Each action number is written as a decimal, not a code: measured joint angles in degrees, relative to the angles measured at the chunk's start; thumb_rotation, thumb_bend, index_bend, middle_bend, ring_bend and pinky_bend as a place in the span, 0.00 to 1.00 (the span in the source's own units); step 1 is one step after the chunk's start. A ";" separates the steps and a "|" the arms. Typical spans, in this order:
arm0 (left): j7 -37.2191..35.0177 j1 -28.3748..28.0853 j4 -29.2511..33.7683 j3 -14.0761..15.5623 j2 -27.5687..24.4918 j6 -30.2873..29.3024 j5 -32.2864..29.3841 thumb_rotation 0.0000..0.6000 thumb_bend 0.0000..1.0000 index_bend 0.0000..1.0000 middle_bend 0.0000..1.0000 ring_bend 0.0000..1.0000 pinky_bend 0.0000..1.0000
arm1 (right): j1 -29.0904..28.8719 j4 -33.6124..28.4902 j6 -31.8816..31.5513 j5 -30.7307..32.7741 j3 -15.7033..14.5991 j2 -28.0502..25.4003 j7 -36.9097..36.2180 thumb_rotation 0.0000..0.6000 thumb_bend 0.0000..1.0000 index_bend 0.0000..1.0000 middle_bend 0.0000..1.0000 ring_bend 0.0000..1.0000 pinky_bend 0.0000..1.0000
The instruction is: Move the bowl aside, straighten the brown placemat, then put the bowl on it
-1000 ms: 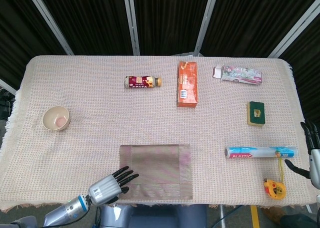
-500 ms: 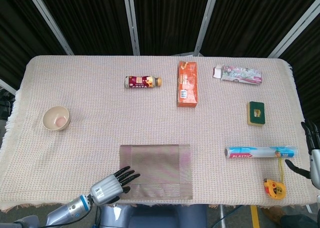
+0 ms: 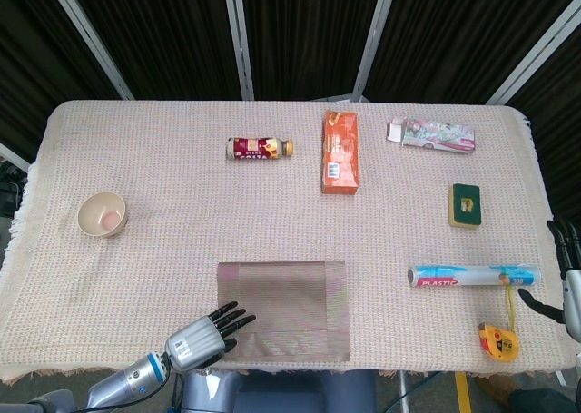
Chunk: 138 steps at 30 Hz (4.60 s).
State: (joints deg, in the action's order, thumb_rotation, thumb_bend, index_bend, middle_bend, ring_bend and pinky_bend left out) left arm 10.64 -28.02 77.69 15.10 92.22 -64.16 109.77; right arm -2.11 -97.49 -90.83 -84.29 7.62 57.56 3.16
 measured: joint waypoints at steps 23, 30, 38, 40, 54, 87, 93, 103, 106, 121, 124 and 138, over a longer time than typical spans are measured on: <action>-3.35 -2.81 5.66 -7.84 -0.78 0.23 -5.67 1.00 0.55 0.64 0.00 0.00 0.00 | -0.23 0.02 0.90 0.37 -0.08 -0.36 -0.40 1.00 0.00 0.01 0.00 0.00 0.00; -2.25 -7.64 10.47 -21.49 -2.18 5.41 -20.03 1.00 0.56 0.64 0.00 0.00 0.00 | -0.44 0.04 0.48 -0.53 -0.07 -0.02 -0.24 1.00 0.00 0.02 0.00 0.00 0.00; -0.15 -14.42 6.47 -36.85 -1.40 11.23 -45.18 1.00 0.57 0.64 0.00 0.00 0.00 | -0.87 0.37 1.15 0.41 0.14 0.77 1.08 1.00 0.00 0.02 0.00 0.00 0.00; 0.53 -15.60 3.32 -38.82 -1.30 12.40 -50.05 1.00 0.57 0.64 0.00 0.00 0.00 | -0.90 0.47 1.30 0.88 0.26 0.87 1.26 1.00 0.00 0.02 0.00 0.00 0.00; 2.54 -13.20 -9.02 -34.15 -4.62 16.08 -57.90 1.00 0.00 0.00 0.00 0.00 0.00 | -1.13 0.09 1.63 0.44 0.00 1.19 1.54 1.00 0.00 0.02 0.00 0.00 0.00; 11.47 14.53 32.07 -19.35 -28.19 -22.36 -39.17 1.00 0.06 0.00 0.00 0.00 0.00 | -22.80 8.28 29.41 -25.16 -10.98 7.86 -7.11 1.00 0.00 0.09 0.01 0.00 0.00; 12.10 15.10 31.88 -19.05 -28.35 -22.95 -37.77 1.00 0.06 0.00 0.00 0.00 0.00 | -25.54 6.87 33.75 -25.56 -11.06 11.70 -3.12 1.00 0.00 0.10 0.01 0.00 0.00; 10.22 15.66 31.52 -18.95 -28.51 -22.20 -35.99 1.00 0.06 0.00 0.00 0.00 0.00 | -27.98 8.29 38.71 -22.43 -10.40 20.76 2.67 1.00 0.00 0.13 0.01 0.00 0.00; 9.63 15.65 31.47 -19.09 -28.66 -21.45 -36.41 1.00 0.06 0.00 0.00 0.00 0.00 | -28.66 9.45 39.04 -21.82 -10.09 22.94 4.44 1.00 0.00 0.13 0.01 0.00 0.00; 9.18 15.75 31.28 -19.95 -28.88 -19.59 -37.78 1.00 0.06 0.00 0.00 0.00 0.00 | -31.08 13.42 38.86 -20.51 -11.28 29.08 4.95 1.00 0.00 0.16 0.02 0.00 0.00; 9.08 15.77 31.26 -20.07 -28.91 -19.43 -37.84 1.00 0.07 0.00 0.00 0.00 0.00 | -31.28 14.40 38.46 -20.54 -11.53 29.72 5.04 1.00 0.00 0.16 0.02 0.00 0.00; 8.89 15.94 31.24 -20.20 -28.94 -18.89 -37.57 1.00 0.06 0.00 0.00 0.00 0.00 | -32.04 16.66 36.44 -19.55 -11.71 30.62 5.50 1.00 0.01 0.17 0.02 0.00 0.00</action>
State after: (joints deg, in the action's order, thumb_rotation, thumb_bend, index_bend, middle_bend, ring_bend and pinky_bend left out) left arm 19.53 -12.08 108.93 -5.09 63.28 -83.05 72.21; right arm -34.15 -80.82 -54.39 -103.84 -4.09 88.18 8.67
